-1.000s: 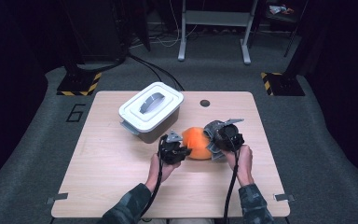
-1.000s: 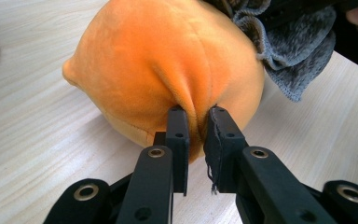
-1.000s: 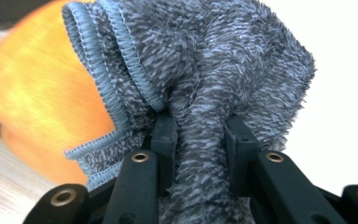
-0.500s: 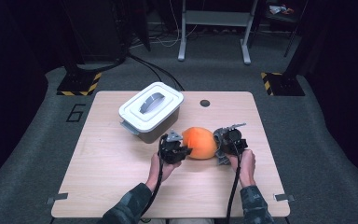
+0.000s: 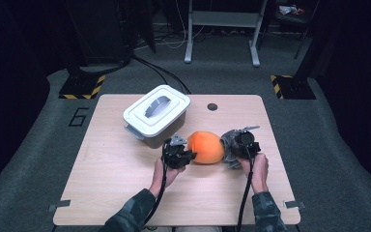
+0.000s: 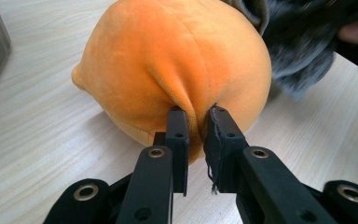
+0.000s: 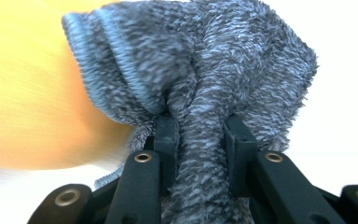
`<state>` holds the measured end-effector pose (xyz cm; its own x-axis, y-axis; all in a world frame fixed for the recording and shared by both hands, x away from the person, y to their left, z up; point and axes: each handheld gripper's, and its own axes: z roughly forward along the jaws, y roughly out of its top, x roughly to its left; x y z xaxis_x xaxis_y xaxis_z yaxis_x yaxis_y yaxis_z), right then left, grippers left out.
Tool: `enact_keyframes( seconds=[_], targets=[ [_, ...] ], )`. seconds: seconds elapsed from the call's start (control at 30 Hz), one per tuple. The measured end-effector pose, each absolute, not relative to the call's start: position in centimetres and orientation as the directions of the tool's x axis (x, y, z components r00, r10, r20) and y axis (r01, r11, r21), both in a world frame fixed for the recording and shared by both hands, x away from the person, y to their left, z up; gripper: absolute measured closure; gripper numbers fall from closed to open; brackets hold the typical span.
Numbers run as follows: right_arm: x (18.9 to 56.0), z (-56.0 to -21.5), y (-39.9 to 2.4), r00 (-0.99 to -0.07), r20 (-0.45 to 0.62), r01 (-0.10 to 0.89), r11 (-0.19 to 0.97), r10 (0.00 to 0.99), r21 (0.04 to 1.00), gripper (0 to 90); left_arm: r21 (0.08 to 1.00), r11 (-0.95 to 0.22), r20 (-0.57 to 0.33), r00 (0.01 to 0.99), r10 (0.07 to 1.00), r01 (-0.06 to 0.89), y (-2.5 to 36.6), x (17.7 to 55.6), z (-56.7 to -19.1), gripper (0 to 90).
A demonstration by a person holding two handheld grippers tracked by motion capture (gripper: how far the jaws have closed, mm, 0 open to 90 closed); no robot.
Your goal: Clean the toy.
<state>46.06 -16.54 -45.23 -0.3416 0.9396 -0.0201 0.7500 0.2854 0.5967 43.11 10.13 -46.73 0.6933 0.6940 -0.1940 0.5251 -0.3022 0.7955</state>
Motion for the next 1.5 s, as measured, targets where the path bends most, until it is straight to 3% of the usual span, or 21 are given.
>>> enact_keyframes(
  seconds=[0.4, 0.73, 1.1, 1.5],
  targets=[
    [44.2, -39.1, -12.0, -0.490, -0.011, 0.611, 0.353, 0.871, 0.708, 70.7, 0.802, -0.311, -0.182, 0.704, 0.687, 0.510, 9.7, 43.0, -46.5, 79.4],
    [45.4, -40.1, -8.3, -0.567, 0.046, 0.606, 0.379, 0.822, 0.699, 70.4, 0.801, -0.316, -0.185, 0.712, 0.677, 0.508, 9.3, 42.7, -46.4, 79.4],
    [45.4, -40.9, -9.6, -0.514, -0.021, 0.624, 0.390, 0.858, 0.677, 70.4, 0.800, -0.302, -0.193, 0.700, 0.688, 0.518, 9.5, 42.9, -46.8, 79.6],
    [45.4, -42.8, -13.7, -0.431, 0.003, 0.688, 0.326, 0.902, 0.648, 70.3, 0.797, -0.304, -0.199, 0.703, 0.683, 0.522, 9.6, 42.9, -46.8, 79.6]
  ],
)
